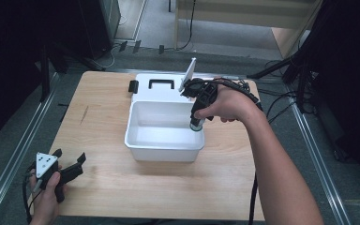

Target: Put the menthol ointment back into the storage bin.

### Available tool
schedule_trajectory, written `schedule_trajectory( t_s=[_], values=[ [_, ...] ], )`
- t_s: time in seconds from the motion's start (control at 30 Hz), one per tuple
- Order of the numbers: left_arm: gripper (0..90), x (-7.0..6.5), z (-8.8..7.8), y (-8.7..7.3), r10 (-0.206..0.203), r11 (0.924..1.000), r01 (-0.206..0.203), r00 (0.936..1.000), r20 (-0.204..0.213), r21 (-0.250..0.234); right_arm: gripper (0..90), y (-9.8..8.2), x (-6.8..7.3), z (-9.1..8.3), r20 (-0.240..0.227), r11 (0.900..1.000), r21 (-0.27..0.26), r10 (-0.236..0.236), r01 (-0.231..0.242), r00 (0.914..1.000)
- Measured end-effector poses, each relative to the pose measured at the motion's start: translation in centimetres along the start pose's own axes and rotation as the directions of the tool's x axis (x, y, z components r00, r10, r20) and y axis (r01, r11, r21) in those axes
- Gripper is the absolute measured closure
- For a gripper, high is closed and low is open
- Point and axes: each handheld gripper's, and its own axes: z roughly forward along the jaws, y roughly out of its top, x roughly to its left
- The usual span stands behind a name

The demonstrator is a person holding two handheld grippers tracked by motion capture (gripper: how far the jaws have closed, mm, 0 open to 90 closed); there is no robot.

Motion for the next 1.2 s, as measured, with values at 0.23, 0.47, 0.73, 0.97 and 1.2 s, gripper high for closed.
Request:
schedule_trajectory(
  t_s=[0.23,0.47,0.73,0.97,1.2],
  values=[
    [13.9,0.0,0.0,0.0,0.001,1.0000,-0.001,1.0000,0.002,0.002,51.7,0.4,0.2,0.5,-0.002,1.000,0.011,-0.016,0.016,0.9999],
    [13.9,0.0,0.0,0.0,0.002,1.0000,-0.002,1.0000,0.000,0.001,51.7,0.7,0.3,1.2,-0.008,1.000,0.010,-0.029,0.029,0.9995],
    [13.9,0.0,0.0,0.0,-0.002,1.0000,0.002,1.0000,0.001,0.001,51.7,1.0,0.4,1.9,-0.010,0.999,0.015,-0.043,0.043,0.9990],
    [13.9,0.0,0.0,0.0,-0.005,1.0000,0.005,1.0000,0.001,-0.001,51.7,1.3,0.5,2.7,-0.014,0.998,0.020,-0.065,0.065,0.9978],
    [13.9,0.0,0.0,0.0,-0.005,1.0000,0.005,1.0000,0.001,-0.001,51.7,1.5,0.6,3.8,-0.017,0.995,0.021,-0.093,0.094,0.9955]
  ],
)
